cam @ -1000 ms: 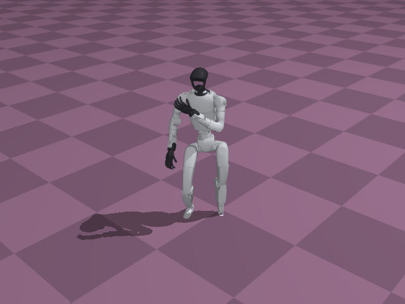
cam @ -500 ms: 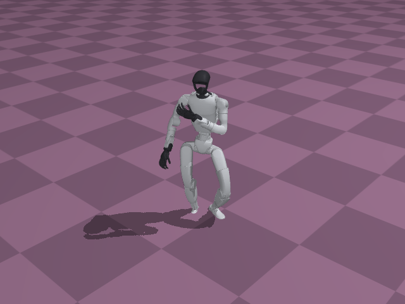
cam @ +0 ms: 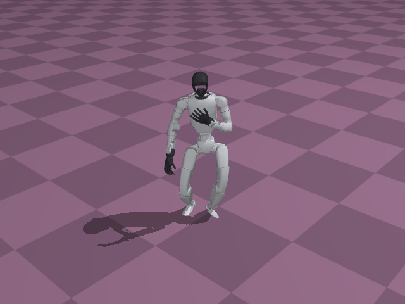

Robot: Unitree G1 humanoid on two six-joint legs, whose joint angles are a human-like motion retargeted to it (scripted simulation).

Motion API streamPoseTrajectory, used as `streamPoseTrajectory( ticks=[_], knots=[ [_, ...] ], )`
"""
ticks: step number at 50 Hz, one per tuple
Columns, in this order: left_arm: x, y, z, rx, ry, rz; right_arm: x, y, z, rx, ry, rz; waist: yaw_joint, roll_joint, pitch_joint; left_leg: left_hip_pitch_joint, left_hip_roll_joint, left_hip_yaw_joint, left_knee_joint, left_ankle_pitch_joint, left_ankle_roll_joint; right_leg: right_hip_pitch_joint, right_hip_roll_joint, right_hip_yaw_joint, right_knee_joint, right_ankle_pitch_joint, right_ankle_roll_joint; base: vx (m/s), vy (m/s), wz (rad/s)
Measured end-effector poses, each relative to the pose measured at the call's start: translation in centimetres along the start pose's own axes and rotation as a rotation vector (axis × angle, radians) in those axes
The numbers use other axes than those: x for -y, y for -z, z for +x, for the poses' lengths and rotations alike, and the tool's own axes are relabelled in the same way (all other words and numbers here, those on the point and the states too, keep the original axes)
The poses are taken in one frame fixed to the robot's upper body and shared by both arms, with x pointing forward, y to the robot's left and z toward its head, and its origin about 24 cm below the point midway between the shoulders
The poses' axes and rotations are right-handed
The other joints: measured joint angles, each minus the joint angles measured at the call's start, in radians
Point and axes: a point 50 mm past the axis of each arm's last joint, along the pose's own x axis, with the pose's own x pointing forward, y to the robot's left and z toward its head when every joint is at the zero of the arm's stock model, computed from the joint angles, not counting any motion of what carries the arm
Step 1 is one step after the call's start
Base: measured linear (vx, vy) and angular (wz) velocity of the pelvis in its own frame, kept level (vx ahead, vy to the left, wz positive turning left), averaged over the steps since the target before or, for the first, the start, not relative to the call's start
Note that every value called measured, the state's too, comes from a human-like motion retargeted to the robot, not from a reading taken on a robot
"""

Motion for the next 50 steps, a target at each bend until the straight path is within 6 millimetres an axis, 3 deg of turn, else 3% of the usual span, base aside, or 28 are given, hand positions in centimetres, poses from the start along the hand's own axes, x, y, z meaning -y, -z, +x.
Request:
streamPoseTrajectory(
  ticks=[3, 7, 12, 18, 23, 30, 32, 37, 43, 50],
  knots=[
    [-0.3, -1.3, 0.1, 0.054, -0.002, 0.021, 0.4, -0.1, 0.0, -0.001, 0.006, 0.012, -0.014, -0.037, 0.008, 0.018, -0.087, -0.02, -0.059, 0.027, 0.025, -0.07, -0.1, 0.028, 0.159, 0.088, -0.002, 0.02, 0.13, 0.52],
    [-0.7, -2.8, 0.0, 0.112, -0.016, 0.062, 0.8, 0.1, 0.0, -0.008, 0.021, 0.034, -0.048, -0.07, 0.019, 0.024, -0.168, -0.071, -0.105, 0.059, 0.04, -0.174, -0.108, 0.13, 0.243, 0.099, 0.015, 0.02, 0.09, 0.78],
    [-1.2, -4.2, -0.3, 0.167, -0.046, 0.095, 1.4, 0.3, -0.1, -0.012, 0.058, 0.081, -0.079, -0.05, 0.014, -0.008, -0.178, -0.136, -0.123, 0.082, 0.042, -0.285, -0.001, 0.215, 0.15, 0.103, 0.047, 0.04, 0.05, 0.69],
    [-1.7, -5.0, -0.9, 0.188, -0.083, 0.083, 2.2, 0.1, -0.2, -0.001, 0.12, 0.16, -0.068, 0.028, 0.006, -0.079, -0.115, -0.212, -0.072, 0.068, 0.037, -0.321, 0.167, 0.261, -0.057, 0.175, 0.075, 0.05, -0.01, 0.39],
    [-3.0, -4.8, -2.0, 0.148, -0.151, 0.063, 2.4, 0.6, -0.4, -0.02, 0.151, 0.209, -0.044, 0.052, 0.017, -0.131, -0.092, -0.254, 0.02, 0.037, 0.029, -0.31, 0.194, 0.243, -0.082, 0.159, 0.05, 0.06, -0.09, 0.21],
    [-4.1, -3.2, -3.4, 0.044, -0.215, -0.019, 2.9, 1.1, -0.4, -0.041, 0.178, 0.216, 0.001, 0.123, 0.052, -0.25, -0.005, -0.323, 0.226, 0.033, -0.001, -0.283, 0.269, 0.172, -0.147, 0.162, 0.013, 0.05, -0.13, 0.09],
    [-4.2, -2.8, -3.7, 0.026, -0.219, -0.029, 3.3, 1.2, -0.4, -0.043, 0.189, 0.199, 0.024, 0.17, 0.06, -0.313, 0.046, -0.361, 0.312, 0.054, -0.028, -0.268, 0.324, 0.142, -0.204, 0.187, -0.003, 0.01, -0.13, -0.14],
    [-4.3, -2.4, -4.2, 0.007, -0.238, -0.013, 3.7, 1.4, -0.5, -0.037, 0.21, 0.15, 0.073, 0.226, 0.087, -0.425, 0.04, -0.478, 0.405, 0.062, -0.096, -0.265, 0.393, 0.108, -0.247, 0.216, -0.021, -0.01, -0.11, -0.12],
    [-4.4, -3.0, -4.0, 0.037, -0.242, 0.061, 4.6, 0.7, -0.6, 0.017, 0.262, 0.101, 0.083, 0.225, 0.092, -0.491, 0.005, -0.535, 0.28, 0.117, -0.117, -0.27, 0.392, 0.083, -0.332, 0.254, -0.019, -0.02, -0.08, 0.25],
    [-4.0, -3.3, -3.4, 0.082, -0.226, 0.162, 6.1, -1.2, -0.6, 0.119, 0.337, 0.018, 0.06, 0.176, 0.082, -0.505, -0.052, -0.573, 0.056, 0.224, -0.128, -0.32, 0.352, 0.071, -0.421, 0.288, -0.017, -0.03, -0.05, 0.33]
  ],
)
